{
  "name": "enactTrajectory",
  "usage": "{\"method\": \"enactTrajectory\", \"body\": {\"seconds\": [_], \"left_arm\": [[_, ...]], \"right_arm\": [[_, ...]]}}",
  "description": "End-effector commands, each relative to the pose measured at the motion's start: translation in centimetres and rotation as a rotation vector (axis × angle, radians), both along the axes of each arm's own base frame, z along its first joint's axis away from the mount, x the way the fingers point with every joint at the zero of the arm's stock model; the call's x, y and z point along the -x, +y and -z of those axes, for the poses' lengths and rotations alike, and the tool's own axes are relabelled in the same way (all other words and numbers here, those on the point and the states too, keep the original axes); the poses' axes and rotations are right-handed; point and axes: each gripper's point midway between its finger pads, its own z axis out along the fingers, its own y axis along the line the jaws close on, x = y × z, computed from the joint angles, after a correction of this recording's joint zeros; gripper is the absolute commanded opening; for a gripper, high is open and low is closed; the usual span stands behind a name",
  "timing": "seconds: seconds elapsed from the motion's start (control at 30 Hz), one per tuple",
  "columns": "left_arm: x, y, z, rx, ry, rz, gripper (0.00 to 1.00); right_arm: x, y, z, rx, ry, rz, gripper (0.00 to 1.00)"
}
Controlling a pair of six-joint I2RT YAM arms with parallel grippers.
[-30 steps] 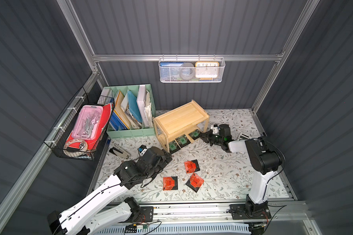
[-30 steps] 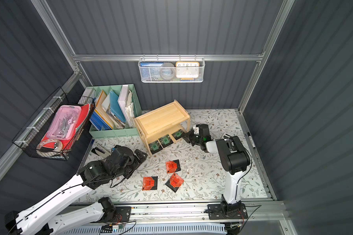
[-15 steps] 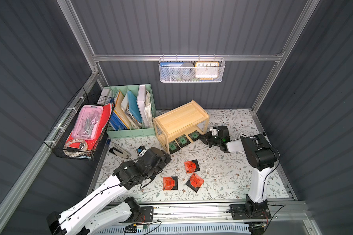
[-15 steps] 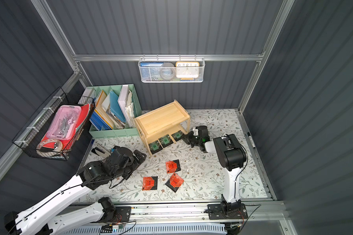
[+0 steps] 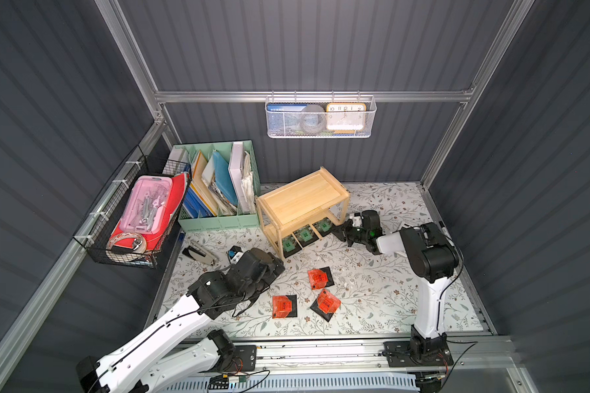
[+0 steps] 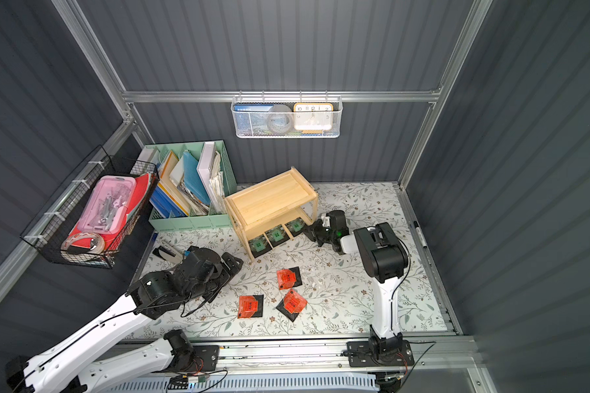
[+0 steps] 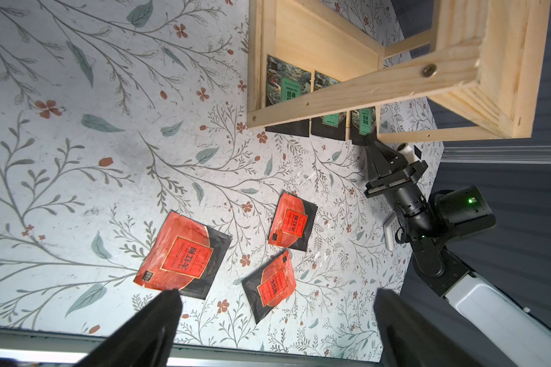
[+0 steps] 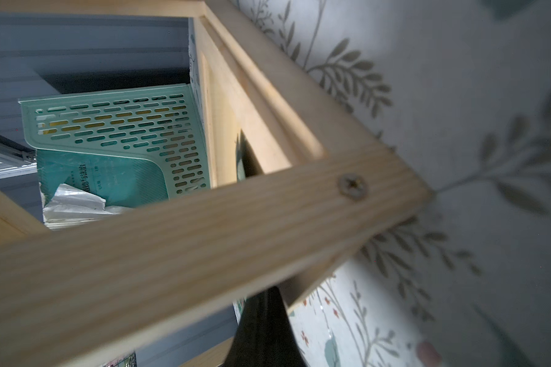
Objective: Place the tea bags on the shelf by color
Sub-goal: Place the tea bag on the shelf.
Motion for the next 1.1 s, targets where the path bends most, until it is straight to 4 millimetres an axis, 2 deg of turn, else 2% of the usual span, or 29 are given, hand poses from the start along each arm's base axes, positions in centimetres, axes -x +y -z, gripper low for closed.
{"method": "enactTrajectory", "body": {"seconds": [0.0, 0.57, 1.07], "left_arm": [[0.43, 0.9, 0.71, -0.03, 0.016, -0.018, 1.0], [0.55, 1.12, 0.73, -0.03, 0.017, -0.026, 1.0], [0.54, 1.08, 0.8, -0.03, 0.019, -0.025, 1.0]], "right_arm": [[-0.64, 0.31, -0.18, -0.006, -0.005, 0.009, 0.0], [-1.4, 0.57, -0.15, -0.028, 0.008, 0.023, 0.0], [-1.25, 0.42, -0.24, -0.033, 0.03, 0.038, 0.2]]}}
